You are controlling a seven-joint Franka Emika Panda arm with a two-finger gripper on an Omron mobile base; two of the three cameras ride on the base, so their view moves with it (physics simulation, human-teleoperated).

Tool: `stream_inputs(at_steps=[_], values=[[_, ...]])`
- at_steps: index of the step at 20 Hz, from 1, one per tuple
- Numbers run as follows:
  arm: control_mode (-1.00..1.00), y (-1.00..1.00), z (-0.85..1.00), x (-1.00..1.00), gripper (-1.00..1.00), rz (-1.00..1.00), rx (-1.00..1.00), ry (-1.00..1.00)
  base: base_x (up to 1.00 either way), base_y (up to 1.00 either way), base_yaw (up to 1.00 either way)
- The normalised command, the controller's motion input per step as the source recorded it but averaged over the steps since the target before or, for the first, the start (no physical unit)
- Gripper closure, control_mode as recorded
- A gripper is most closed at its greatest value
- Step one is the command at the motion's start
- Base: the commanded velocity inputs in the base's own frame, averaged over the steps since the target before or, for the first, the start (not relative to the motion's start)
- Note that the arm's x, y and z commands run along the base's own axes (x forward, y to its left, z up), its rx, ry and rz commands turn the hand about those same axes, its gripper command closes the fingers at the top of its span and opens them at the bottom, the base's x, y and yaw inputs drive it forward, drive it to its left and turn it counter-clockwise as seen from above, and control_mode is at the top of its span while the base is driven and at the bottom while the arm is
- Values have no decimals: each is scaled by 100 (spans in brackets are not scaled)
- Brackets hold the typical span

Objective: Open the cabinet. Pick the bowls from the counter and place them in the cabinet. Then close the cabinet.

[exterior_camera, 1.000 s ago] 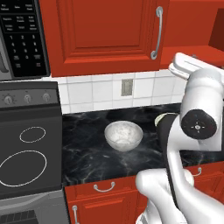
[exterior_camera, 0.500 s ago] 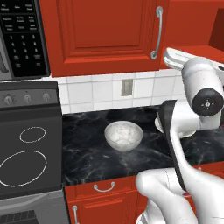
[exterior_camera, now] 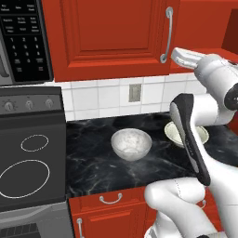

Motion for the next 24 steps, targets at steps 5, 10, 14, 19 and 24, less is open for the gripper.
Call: stream_inputs(at_steps=[5,10,14,19,24], values=[[-100,2,-5,37,-100,3,-3,-16,0,0,0],[-100,9,-3,24,-100,0,-2,-13,0,0,0],[-100,20,-10,33,-100,0,-3,-9,0,0,0],[-100,7,-2,42,-100,0,0,0,0,0,0],[-100,-5,0,46,-100,2,0,3,0,0,0]])
